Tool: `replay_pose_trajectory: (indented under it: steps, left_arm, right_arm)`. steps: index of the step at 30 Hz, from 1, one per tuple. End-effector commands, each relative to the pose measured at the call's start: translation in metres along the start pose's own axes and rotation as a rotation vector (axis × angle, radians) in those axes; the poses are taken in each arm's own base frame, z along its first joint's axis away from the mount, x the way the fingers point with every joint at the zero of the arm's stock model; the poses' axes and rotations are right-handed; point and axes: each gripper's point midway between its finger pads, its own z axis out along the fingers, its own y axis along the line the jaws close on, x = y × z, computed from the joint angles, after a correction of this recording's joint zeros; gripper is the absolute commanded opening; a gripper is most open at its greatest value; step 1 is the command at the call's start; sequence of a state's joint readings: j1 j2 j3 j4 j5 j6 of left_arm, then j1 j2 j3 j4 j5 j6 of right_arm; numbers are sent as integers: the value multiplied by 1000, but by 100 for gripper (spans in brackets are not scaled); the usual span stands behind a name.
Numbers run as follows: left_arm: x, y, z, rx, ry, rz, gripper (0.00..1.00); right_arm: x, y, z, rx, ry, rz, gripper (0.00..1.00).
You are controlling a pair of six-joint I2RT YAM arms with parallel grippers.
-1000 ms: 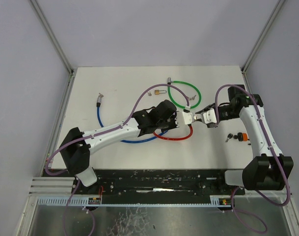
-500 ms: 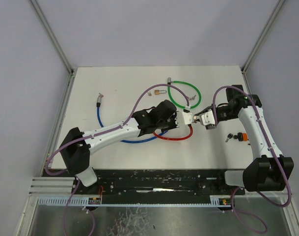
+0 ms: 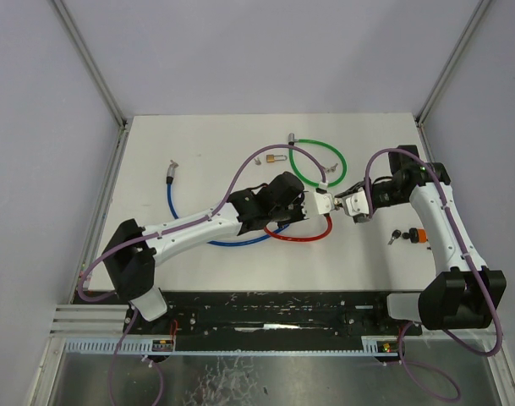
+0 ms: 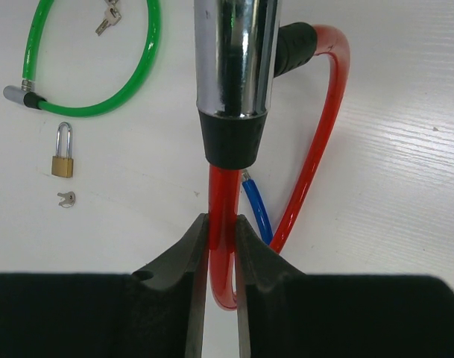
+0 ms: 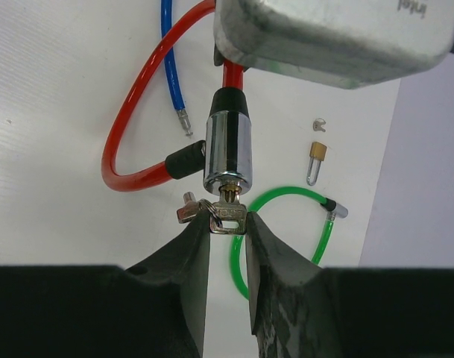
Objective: Lock with the key
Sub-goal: Lock the lock at the center of the board.
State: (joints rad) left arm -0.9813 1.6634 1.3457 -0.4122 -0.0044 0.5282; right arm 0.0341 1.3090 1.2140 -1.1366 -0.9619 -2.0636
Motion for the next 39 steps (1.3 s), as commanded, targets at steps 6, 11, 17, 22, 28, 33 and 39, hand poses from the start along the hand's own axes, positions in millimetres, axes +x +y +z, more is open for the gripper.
replay_pose_trajectory:
  steps: [6, 11, 17, 22, 28, 33, 39]
  left_arm:
    - [-3, -10, 8, 41, -11, -3, 0]
    - [-4, -10, 8, 41, -13, -1, 0]
    - [-6, -9, 8, 37, -19, -2, 0]
    - [-7, -10, 9, 39, -22, 1, 0]
    - [-8, -11, 9, 38, -22, 3, 0]
    - [-7, -10, 9, 36, -20, 4, 0]
    - [-5, -11, 7, 32, -20, 5, 0]
  right_arm:
    - [-22, -28, -7, 54, -53, -45, 16]
    - [-25, -21, -6, 38, -68, 92, 14]
    - [-22, -16, -2, 30, -82, 273, 13]
    - [-19, -16, 2, 29, -94, 455, 13]
    - [-14, -18, 6, 1, -107, 652, 13]
    - [-15, -19, 8, -58, -131, 825, 13]
    - [-19, -13, 9, -172, -153, 1026, 13]
